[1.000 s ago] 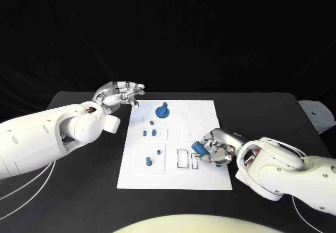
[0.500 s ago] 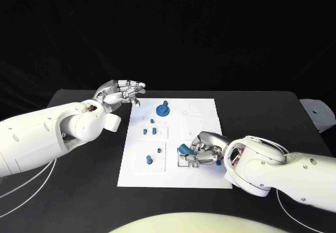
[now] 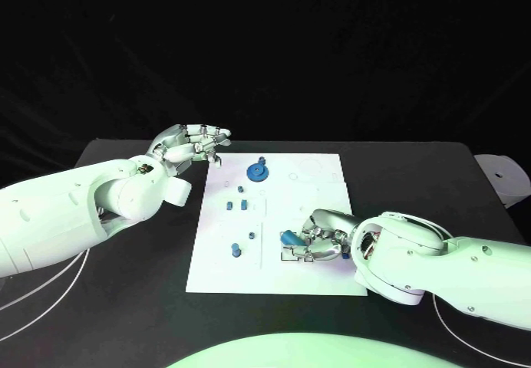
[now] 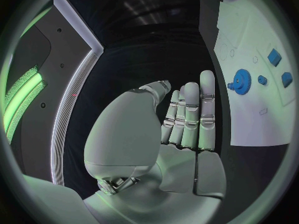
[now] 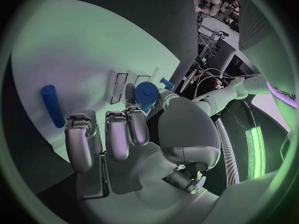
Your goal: Assemble the parts on the task board
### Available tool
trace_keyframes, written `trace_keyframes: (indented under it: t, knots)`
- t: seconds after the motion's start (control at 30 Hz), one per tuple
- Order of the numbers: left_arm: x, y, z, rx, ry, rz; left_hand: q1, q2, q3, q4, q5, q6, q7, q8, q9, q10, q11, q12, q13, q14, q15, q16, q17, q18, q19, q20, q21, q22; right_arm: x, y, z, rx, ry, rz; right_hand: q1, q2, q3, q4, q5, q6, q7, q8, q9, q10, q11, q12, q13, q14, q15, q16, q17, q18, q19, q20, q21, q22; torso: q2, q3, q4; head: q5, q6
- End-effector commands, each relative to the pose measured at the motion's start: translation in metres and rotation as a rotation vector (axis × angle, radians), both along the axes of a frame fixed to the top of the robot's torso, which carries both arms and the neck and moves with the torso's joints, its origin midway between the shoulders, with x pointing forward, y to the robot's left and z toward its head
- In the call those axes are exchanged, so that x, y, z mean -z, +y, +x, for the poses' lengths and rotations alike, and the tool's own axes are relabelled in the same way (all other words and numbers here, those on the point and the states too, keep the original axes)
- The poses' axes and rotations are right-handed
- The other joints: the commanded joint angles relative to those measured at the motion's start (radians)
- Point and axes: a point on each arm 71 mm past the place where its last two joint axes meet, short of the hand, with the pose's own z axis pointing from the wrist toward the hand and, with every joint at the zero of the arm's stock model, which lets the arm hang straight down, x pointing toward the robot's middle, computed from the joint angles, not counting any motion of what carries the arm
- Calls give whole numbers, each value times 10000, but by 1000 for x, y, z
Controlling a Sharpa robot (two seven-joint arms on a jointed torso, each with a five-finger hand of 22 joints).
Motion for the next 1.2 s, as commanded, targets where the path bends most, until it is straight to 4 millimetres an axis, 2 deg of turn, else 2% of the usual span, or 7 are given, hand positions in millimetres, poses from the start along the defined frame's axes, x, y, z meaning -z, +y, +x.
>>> trace_keyframes:
  t: [0.03,0.27,0.47,0.57,0.77,1.07,1.2]
  knots:
    - [-1,-2,-1,183,6,-127,-93,-23,36,14,19,-74,-9,47,15,-49,-1,53,17,-25,16,-8,-14,68,43,23,-45,-15,1,-2,2,-156,-303,-485,-122,7,-72,6,-39,54,-32,75,24,22,-86,56,940,715,-59,19,848,-67,1063,-57,44,2627,-3,-2,1,-10,-2]
    - [-1,-1,-1,165,13,-116,-93,-23,36,14,19,-74,-9,47,15,-49,-1,53,17,-25,16,-8,-14,68,43,23,-45,-15,0,-5,5,-160,-777,-765,-405,19,-265,12,-168,90,-71,168,72,59,-123,93,991,721,-94,28,879,-67,1063,-90,44,2627,-3,1,5,-17,-9]
    - [-1,-1,-1,167,24,-111,-93,-23,36,14,19,-74,-9,47,15,-49,-1,53,17,-25,16,-8,-14,68,43,23,-45,-15,-1,-3,5,-301,-849,-843,-668,13,-506,10,-452,73,-88,239,110,77,-139,98,1020,726,-110,35,903,-67,1063,-110,44,2627,3,2,-7,-4,-21]
    - [-1,-1,-1,167,30,-108,-93,-23,36,14,19,-74,-9,47,15,-49,-1,53,17,-25,16,-8,-14,68,43,23,-45,-15,-1,-1,4,-369,-855,-855,-892,26,-721,14,-863,55,-91,286,134,75,-142,74,1020,724,-113,30,894,-67,1063,-116,44,2627,4,0,-7,-2,-16]
    - [-1,-1,-1,172,37,-107,-111,-19,48,15,19,-82,-8,50,16,-61,0,60,17,-28,17,-5,-19,68,43,25,-53,-20,-1,1,5,-456,-928,-900,-1321,119,-1350,20,-2002,-5,-87,381,172,66,-136,13,1022,722,-109,19,883,-67,1063,-113,44,2627,1,-2,15,-5,-35]
    - [-1,0,-1,164,50,-98,-127,-18,53,19,18,-86,-6,52,16,-69,2,65,17,-30,19,-3,-22,68,43,26,-58,-24,0,0,6,-515,-1016,-1041,-1382,144,-1485,21,-2132,-15,-84,395,175,61,-135,-4,1019,717,-107,8,859,-67,1063,-111,44,2627,2,2,-11,5,-49]
    - [-1,0,-1,164,53,-96,-127,-18,53,19,18,-86,-6,52,16,-69,2,65,17,-30,19,-3,-22,68,43,26,-58,-24,0,0,6,-536,-1052,-1075,-1398,147,-1520,22,-2155,-18,-84,398,175,61,-134,-5,1020,717,-106,8,860,-67,1063,-110,44,2627,3,4,1,-15,-37]
